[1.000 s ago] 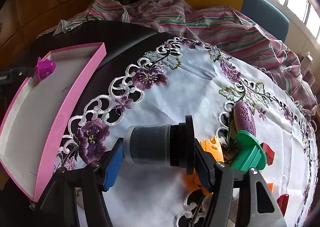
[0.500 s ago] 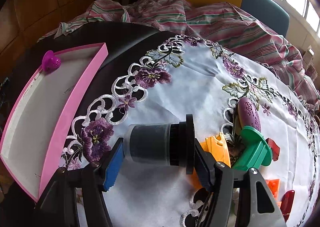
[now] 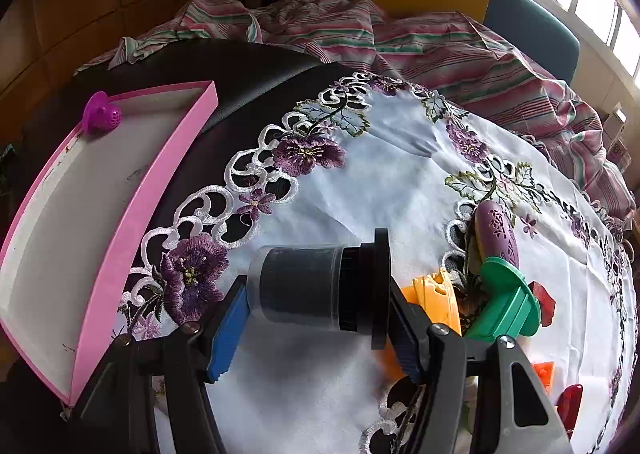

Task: Organize rigid objects
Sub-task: 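Hold the black-and-clear cup in the right gripper and lift it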

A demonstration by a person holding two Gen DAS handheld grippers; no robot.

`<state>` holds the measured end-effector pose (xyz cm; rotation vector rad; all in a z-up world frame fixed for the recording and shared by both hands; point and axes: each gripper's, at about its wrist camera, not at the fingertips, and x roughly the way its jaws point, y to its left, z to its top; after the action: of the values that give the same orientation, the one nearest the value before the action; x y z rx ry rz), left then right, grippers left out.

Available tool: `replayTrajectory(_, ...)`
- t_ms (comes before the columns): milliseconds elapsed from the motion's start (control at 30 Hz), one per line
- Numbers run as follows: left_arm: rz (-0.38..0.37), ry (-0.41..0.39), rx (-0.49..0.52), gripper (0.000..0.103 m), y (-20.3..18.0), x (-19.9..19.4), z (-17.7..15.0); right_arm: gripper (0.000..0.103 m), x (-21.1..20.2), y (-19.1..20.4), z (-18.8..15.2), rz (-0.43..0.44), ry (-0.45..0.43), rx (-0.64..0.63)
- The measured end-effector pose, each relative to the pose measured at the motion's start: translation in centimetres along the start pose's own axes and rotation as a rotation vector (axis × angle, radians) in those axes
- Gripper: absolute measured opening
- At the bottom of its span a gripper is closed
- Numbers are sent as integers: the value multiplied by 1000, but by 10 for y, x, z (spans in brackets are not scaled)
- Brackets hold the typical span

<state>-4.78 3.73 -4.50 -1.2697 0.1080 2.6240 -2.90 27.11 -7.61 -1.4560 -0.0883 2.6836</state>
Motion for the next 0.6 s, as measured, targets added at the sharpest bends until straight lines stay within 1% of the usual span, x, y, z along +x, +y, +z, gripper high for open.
replayTrajectory(233, 8, 1, -5, 66, 3, -1, -1, 65, 0, 1, 0, -4, 2, 4)
replayTrajectory(600, -4, 9, -12, 67, 6, 0, -4, 64, 4, 2, -3, -22, 7, -2)
